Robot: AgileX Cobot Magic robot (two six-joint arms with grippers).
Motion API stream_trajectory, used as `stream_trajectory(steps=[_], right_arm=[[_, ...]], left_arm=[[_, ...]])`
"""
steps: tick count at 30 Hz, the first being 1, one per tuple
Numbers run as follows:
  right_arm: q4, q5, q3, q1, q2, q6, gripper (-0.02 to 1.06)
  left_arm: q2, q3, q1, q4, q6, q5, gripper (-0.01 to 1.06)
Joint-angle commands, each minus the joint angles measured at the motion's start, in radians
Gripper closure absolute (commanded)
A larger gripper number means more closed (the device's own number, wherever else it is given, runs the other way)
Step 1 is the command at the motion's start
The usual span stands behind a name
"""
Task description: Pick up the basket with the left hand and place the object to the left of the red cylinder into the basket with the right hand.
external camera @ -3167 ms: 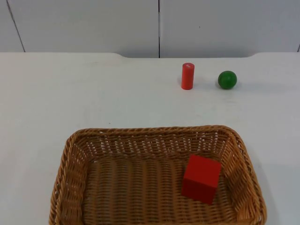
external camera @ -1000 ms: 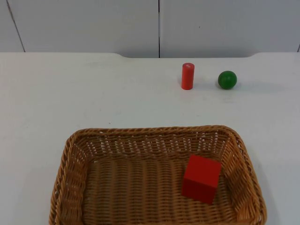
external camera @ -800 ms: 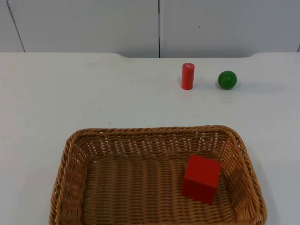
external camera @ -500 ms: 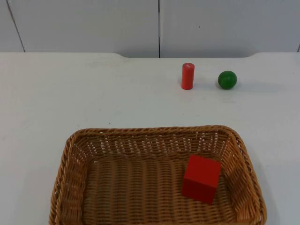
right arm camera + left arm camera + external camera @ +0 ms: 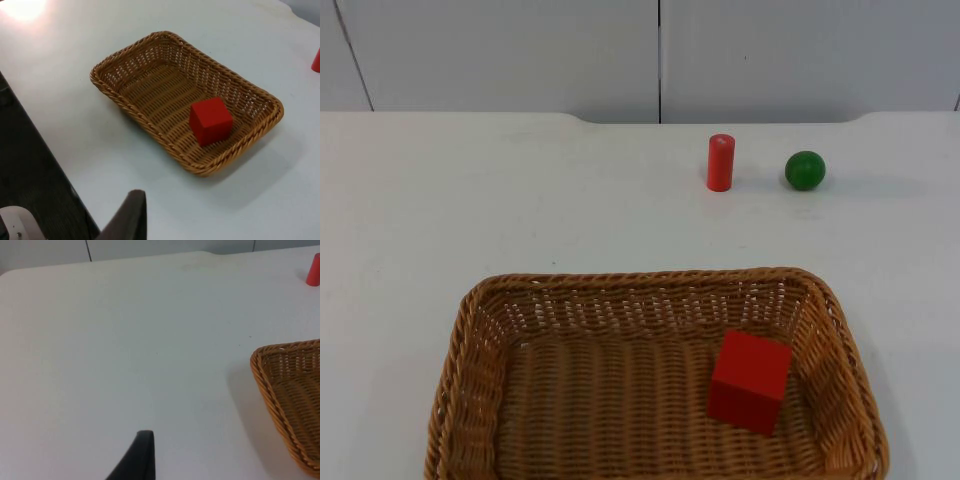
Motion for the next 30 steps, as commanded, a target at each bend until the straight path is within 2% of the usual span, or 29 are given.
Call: stream_trajectory(steps=[1,4,8,9,13,14,18,19,20,23,24,30], right_arm=[[0.002,-0.006,0.002,-0.002,-0.003,-0.005,-0.01],[0.002,-0.006,0.002,-0.029,-0.003,-0.005,-0.01],[0.002,-0.006,0.002,-0.154,-0.003,-0.005,-0.01],[0.002,-0.006,0.002,-0.154,-0.003,-0.005,-0.01],[0.002,-0.008,0.002,-0.323,-0.003,-0.005,-0.01],[0.002,-0.008,0.002,-0.323,-0.003,-0.005,-0.01],[0.002,-0.008,0.002,-0.486,-0.003,-0.005,-0.01],[0.002,-0.008,0.002,-0.486,-0.003,-0.005,-0.01],[0.002,-0.008,0.002,-0.548,-0.003,-0.005,-0.01],[0.002,-0.008,0.002,-0.653,-0.003,-0.005,-0.01],[0.002,-0.008,0.002,-0.653,-0.003,-0.005,-0.01],[0.002,-0.008,0.002,-0.801,-0.003,-0.005,-0.01]], left_arm=[[-0.004,0.003,-0.003,0.004,-0.008,0.003,0.00],[-0.004,0.003,-0.003,0.004,-0.008,0.003,0.00],[-0.004,0.003,-0.003,0.004,-0.008,0.003,0.00],[-0.004,0.003,-0.003,0.004,-0.008,0.003,0.00],[-0.004,0.003,-0.003,0.004,-0.008,0.003,0.00],[-0.004,0.003,-0.003,0.004,-0.008,0.003,0.00],[-0.004,0.003,-0.003,0.004,-0.008,0.003,0.00],[-0.004,0.003,-0.003,0.004,-0.008,0.003,0.00],[-0.004,0.003,-0.003,0.004,-0.008,0.003,0.00],[-0.004,0.003,-0.003,0.004,-0.008,0.003,0.00],[-0.004,0.003,-0.003,0.004,-0.008,0.003,0.00],[-0.004,0.003,-0.003,0.004,-0.008,0.003,0.00]])
